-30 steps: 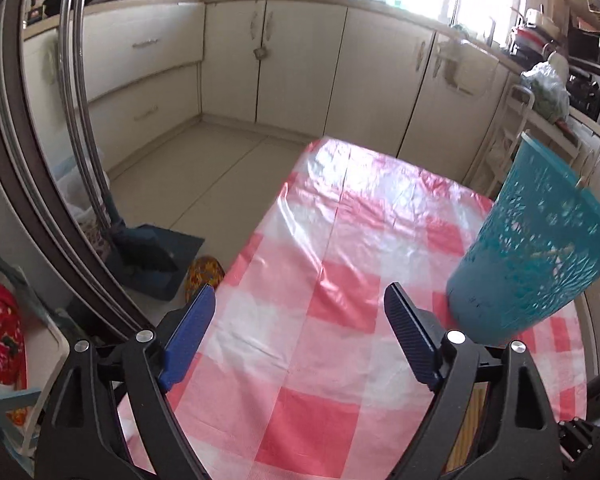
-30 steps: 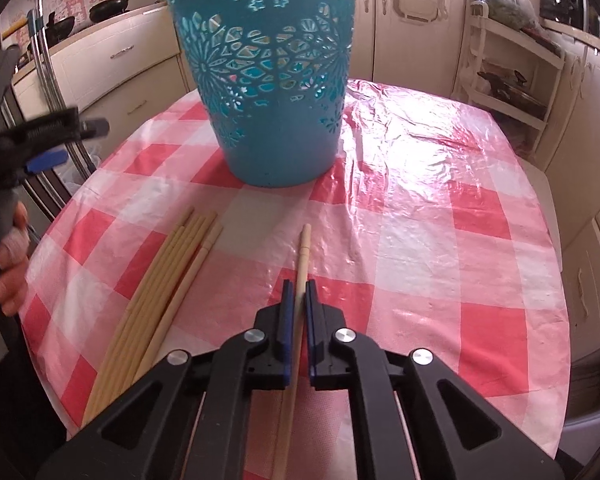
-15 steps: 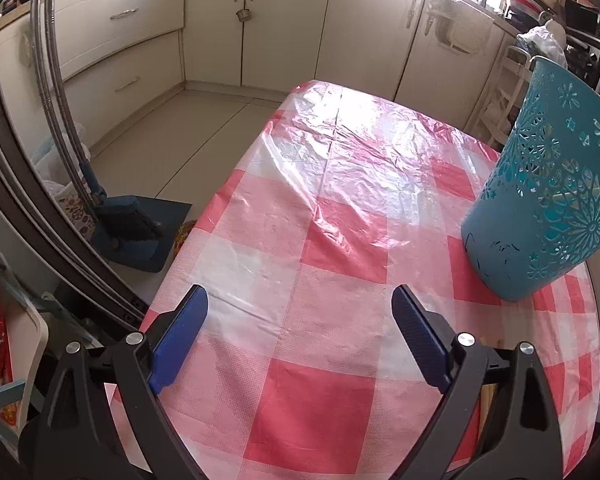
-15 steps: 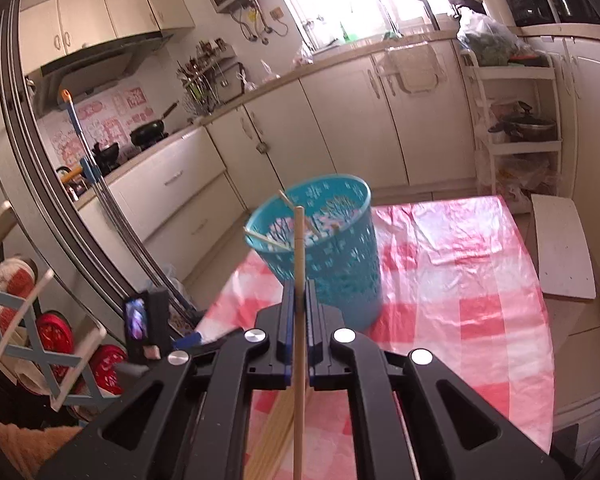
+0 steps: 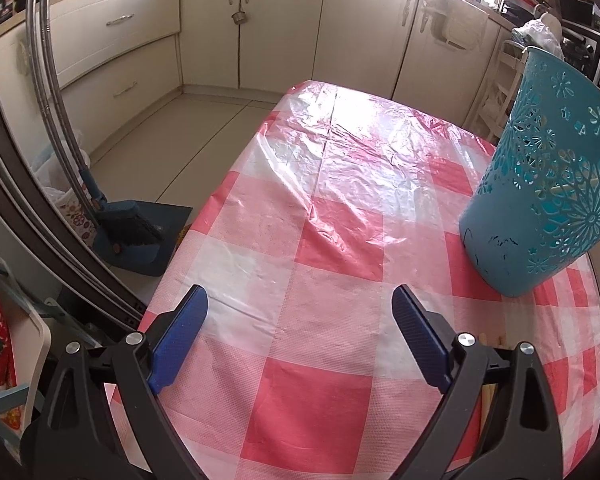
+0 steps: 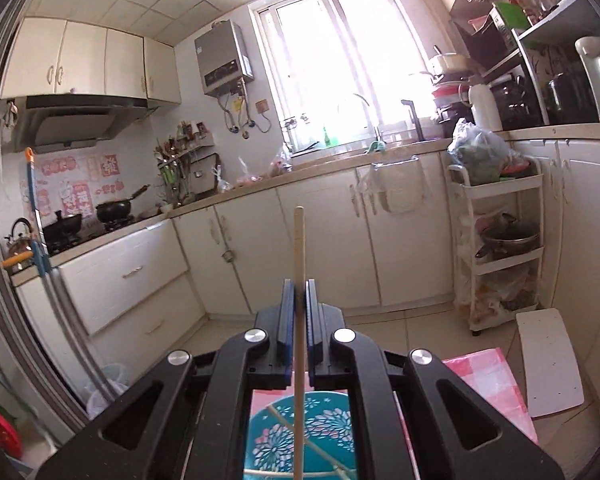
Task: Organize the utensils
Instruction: 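Carry the stick with the right gripper over the basket and release it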
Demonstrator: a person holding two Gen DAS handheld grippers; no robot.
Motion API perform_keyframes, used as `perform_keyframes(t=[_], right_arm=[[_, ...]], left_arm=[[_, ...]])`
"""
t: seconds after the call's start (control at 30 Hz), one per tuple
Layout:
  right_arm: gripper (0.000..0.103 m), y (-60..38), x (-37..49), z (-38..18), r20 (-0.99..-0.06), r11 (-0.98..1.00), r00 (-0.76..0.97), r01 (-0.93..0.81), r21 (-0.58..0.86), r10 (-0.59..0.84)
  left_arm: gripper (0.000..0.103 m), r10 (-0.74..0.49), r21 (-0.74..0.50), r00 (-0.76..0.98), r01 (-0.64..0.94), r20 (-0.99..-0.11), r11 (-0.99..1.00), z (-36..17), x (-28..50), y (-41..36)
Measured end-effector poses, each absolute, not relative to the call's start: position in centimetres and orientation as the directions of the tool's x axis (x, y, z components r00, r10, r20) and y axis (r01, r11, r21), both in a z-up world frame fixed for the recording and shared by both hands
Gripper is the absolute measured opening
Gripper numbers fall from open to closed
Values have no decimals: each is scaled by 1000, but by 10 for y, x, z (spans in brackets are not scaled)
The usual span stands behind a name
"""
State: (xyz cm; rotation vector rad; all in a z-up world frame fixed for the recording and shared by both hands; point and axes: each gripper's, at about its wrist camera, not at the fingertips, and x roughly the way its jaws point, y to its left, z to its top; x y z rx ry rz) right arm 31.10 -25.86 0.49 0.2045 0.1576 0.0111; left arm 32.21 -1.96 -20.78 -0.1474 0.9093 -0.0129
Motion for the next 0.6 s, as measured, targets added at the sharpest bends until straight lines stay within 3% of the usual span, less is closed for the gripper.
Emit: perform_keyframes(t=[0.3, 0.6], right_arm=[[8, -262, 321, -52, -274, 985, 961, 86, 149, -43], [47, -262, 244, -55, -243, 995, 968, 76, 62, -58]], left_arm=[[90, -75, -125, 614, -38, -786, 991, -207, 322, -22], [91, -69, -117, 610, -39, -789, 992, -207, 322, -22]])
